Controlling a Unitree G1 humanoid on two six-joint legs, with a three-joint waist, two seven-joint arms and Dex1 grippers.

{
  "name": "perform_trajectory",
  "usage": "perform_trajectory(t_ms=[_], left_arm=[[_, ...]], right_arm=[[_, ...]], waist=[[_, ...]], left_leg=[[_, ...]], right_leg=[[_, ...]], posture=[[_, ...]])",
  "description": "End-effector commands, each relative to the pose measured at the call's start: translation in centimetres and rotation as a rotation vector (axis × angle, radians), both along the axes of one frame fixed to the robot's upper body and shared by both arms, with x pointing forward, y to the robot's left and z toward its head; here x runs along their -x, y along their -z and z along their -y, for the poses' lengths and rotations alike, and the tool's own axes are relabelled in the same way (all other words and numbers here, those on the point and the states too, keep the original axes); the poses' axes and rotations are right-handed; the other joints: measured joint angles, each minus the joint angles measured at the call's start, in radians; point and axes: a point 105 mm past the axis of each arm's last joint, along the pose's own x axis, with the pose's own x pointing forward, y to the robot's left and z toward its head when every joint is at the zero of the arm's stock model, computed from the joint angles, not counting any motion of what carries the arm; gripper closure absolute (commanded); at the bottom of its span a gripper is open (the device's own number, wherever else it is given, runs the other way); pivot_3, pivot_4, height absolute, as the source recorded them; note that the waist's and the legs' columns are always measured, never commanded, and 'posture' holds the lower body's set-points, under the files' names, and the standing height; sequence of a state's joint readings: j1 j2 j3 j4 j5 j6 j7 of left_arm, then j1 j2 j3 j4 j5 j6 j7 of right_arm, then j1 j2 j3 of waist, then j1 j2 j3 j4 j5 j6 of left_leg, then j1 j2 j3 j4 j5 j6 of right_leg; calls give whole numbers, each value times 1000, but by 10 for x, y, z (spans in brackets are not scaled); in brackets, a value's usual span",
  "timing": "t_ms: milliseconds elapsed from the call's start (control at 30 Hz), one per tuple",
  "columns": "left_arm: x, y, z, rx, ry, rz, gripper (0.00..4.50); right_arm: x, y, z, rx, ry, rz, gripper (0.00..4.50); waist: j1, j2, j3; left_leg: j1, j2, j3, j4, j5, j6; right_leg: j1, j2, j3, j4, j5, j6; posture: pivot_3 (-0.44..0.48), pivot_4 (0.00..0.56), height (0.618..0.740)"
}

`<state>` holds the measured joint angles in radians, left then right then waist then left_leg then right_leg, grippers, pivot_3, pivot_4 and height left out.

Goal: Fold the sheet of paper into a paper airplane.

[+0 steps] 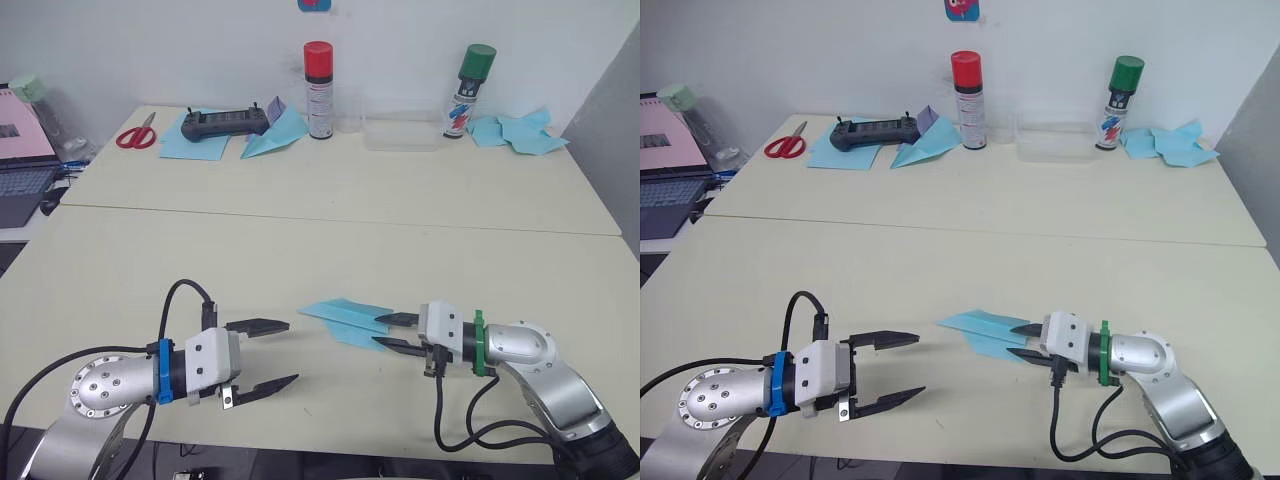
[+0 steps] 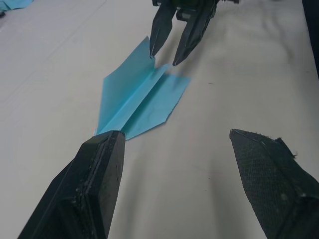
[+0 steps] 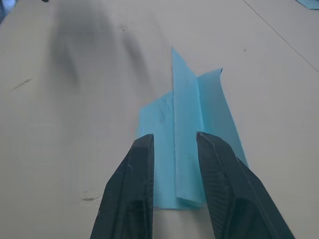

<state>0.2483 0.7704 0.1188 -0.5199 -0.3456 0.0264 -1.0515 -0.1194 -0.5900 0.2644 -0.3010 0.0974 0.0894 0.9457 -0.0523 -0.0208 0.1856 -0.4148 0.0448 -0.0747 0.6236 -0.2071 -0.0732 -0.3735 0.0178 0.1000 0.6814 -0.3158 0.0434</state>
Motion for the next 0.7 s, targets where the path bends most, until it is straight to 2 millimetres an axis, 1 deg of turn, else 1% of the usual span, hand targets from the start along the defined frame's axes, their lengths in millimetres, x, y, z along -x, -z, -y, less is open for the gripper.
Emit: perform_trajectory(t_ms=[33, 233, 367, 433, 467, 533, 567, 700], left_arm=[[-1, -15, 3, 27, -17, 54, 787], [-3, -19, 3, 30, -46, 52, 787], [-6, -26, 3, 66, -81, 21, 787], [-7, -31, 3, 84, -89, -4, 787], [-7, -33, 3, 93, -92, -14, 622], [-7, -38, 2, 118, -97, -58, 206], [-7, -40, 1, 129, -98, -77, 24], [-3, -47, 1, 176, -101, -155, 24]], right_arm=[[-9, 1, -6, 29, 1, 64, 3110], [-22, 8, -10, 65, -13, 93, 3110], [-29, 14, -15, 66, -13, 44, 3110], [-33, 15, -16, 45, 7, 4, 3489], [-33, 16, -16, 46, 8, -12, 3703], [-33, 18, -13, 40, 22, -59, 4403], [-33, 19, -12, 33, 31, -86, 4500], [-33, 20, -6, 5, 69, -149, 4500]], waist=[[0, 0, 0], [0, 0, 0], [-1, 0, 0], [-1, 0, 0], [-1, 0, 0], [-1, 0, 0], [-1, 0, 0], [-1, 0, 0]], left_leg=[[0, 0, 0, 0, 0, 0], [0, 0, 0, 0, 0, 0], [0, 0, 0, 0, 0, 0], [0, 0, 0, 0, 0, 0], [0, 0, 0, 0, 0, 0], [0, 0, -1, 0, 0, 0], [0, 0, -1, 0, 0, 0], [0, 0, -1, 1, 0, 0]], right_leg=[[0, 0, 0, 0, 0, 0], [0, 0, 0, 1, 0, 0], [0, 0, 0, 1, 0, 0], [0, 0, 0, 1, 0, 0], [0, 0, -1, 1, 0, 0], [0, 0, -1, 1, 0, 0], [0, 0, -1, 1, 0, 0], [1, 0, -1, 1, 0, 0]], posture=[[0, 150, 740], [0, 150, 740], [0, 150, 740], [0, 150, 740], [0, 150, 740], [0, 150, 740], [0, 150, 740], [0, 150, 740]])
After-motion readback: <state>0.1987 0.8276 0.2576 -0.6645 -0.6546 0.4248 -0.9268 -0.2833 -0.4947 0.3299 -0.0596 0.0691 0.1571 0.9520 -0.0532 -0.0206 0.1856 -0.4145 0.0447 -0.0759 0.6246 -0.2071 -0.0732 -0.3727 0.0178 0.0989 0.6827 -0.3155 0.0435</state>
